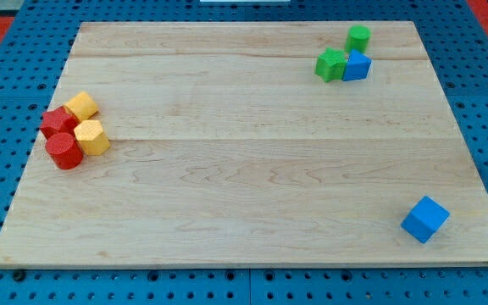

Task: Slide the blue cube closer to center

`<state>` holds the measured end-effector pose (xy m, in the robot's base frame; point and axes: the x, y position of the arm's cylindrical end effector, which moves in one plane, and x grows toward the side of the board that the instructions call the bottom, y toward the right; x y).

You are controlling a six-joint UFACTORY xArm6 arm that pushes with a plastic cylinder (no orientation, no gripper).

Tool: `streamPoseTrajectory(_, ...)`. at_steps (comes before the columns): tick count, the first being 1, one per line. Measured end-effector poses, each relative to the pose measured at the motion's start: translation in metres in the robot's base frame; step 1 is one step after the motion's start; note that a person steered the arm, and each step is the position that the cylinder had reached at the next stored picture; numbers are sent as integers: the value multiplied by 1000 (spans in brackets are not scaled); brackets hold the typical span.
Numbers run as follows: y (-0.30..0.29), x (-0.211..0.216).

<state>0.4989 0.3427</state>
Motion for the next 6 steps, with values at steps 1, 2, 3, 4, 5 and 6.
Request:
streamPoseTrajectory(1, -23, 109)
streamPoseTrajectory(2, -89, 112)
streamPoseTrajectory(3, -135, 49)
streamPoseTrajectory(4, -192, 52)
streamPoseTrajectory(5, -199, 64)
streamPoseTrajectory(6, -255, 15)
